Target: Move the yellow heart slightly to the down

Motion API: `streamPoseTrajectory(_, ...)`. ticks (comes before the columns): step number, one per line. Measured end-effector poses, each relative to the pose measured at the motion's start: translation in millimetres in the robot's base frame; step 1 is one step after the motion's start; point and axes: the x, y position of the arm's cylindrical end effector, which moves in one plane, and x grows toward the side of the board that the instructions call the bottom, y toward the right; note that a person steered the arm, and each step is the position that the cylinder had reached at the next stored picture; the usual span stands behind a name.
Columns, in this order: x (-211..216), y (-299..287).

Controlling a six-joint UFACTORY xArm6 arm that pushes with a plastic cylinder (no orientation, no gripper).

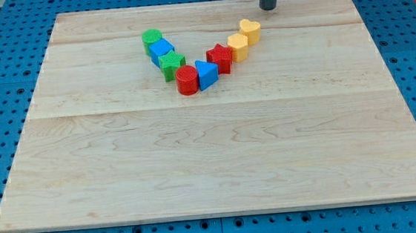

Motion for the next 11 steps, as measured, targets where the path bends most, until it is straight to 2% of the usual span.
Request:
streamPoseTrajectory(2, 26.0, -10.2)
streamPoseTrajectory(11, 35.0, -64.5)
